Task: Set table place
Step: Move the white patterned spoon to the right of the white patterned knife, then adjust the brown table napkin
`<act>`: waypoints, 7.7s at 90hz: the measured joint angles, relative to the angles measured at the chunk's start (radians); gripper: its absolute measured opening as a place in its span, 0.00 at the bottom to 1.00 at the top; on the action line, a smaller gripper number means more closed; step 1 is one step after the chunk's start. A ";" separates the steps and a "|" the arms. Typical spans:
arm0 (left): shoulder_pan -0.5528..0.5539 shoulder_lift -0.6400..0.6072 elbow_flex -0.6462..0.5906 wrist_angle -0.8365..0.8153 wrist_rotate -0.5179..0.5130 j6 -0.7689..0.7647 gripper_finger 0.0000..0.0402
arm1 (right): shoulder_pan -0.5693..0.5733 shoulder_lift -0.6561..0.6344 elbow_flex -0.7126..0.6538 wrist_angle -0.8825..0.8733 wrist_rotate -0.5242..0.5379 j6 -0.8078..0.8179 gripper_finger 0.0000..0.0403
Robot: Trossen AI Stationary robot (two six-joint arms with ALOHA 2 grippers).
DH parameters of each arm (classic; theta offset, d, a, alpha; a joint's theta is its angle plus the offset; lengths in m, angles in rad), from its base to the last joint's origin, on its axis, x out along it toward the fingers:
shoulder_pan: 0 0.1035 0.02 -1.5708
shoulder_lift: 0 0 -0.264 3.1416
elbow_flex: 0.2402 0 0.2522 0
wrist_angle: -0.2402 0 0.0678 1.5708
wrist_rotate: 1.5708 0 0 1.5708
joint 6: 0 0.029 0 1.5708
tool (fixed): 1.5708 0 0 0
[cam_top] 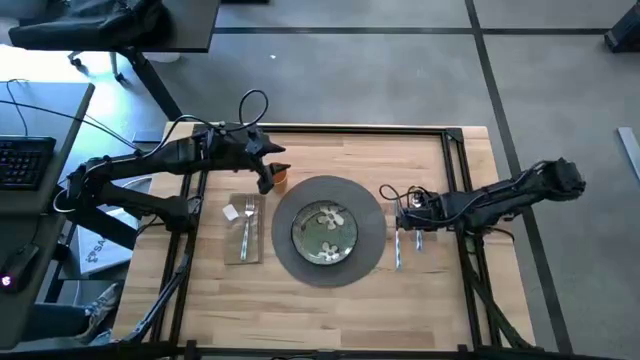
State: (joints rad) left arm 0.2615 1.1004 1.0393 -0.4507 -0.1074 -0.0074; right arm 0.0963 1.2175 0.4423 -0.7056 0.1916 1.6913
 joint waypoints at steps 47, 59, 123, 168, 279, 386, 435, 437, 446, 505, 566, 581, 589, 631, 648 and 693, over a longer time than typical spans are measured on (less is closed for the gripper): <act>-0.001 0.000 0.000 -0.001 0.000 -0.009 0.55 | 0.071 0.000 0.001 0.063 -0.039 0.073 0.06; -0.001 0.000 0.000 -0.001 0.000 -0.008 0.55 | 0.106 0.000 0.001 0.074 -0.051 0.109 0.06; -0.002 0.000 0.000 -0.002 0.000 0.004 0.55 | 0.282 0.000 0.001 0.114 -0.069 0.289 0.06; -0.002 0.000 0.000 -0.002 0.000 0.004 0.55 | 0.285 0.000 0.001 0.112 -0.025 0.299 0.06; -0.002 0.000 0.000 -0.053 0.000 0.010 0.55 | 0.283 -0.001 0.003 0.107 0.002 0.219 0.33; 0.006 -0.014 -0.001 -0.139 0.013 0.011 0.55 | -0.484 -0.031 1.013 -0.009 0.395 -1.262 0.35; 0.026 0.039 0.139 -0.603 -0.197 -0.114 0.55 | -0.556 0.291 1.163 -0.168 0.114 -1.555 0.35; 0.033 0.040 0.158 -0.628 -0.203 -0.114 0.55 | -0.560 0.286 1.163 -0.170 0.117 -1.563 0.35; 0.071 0.044 0.246 -0.680 -0.210 -0.095 0.55 | -0.591 0.277 1.165 -0.163 0.105 -1.588 0.35; 0.262 0.278 0.364 -1.081 0.160 0.298 0.55 | -0.749 0.313 1.165 -0.145 -0.009 -1.452 0.35; 0.044 0.231 0.099 -0.852 0.116 -0.208 0.55 | -0.930 0.284 1.163 -0.205 -0.071 -1.690 0.34; -0.005 0.237 0.099 -0.918 0.061 -0.225 0.55 | -0.949 0.284 1.163 -0.209 -0.130 -1.700 0.34; -0.022 0.237 0.093 -0.886 0.060 -0.215 0.55 | -0.949 0.284 1.163 -0.211 -0.151 -1.700 0.34; -0.200 0.117 -0.137 -0.592 0.137 -0.429 0.55 | -0.940 0.227 1.163 -0.260 -0.164 -1.666 0.34; -0.283 0.112 -0.139 -0.707 0.072 -0.510 0.55 | -0.940 0.220 1.163 -0.262 -0.140 -1.653 0.34; -0.390 0.107 -0.314 -0.578 0.070 -0.608 0.50 | -0.940 0.217 1.163 -0.262 -0.143 -1.617 0.34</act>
State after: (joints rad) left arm -0.1284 1.2076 0.7255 -1.0286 -0.0375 -0.6151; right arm -0.8436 1.4349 1.6054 -0.9677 0.0483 0.0739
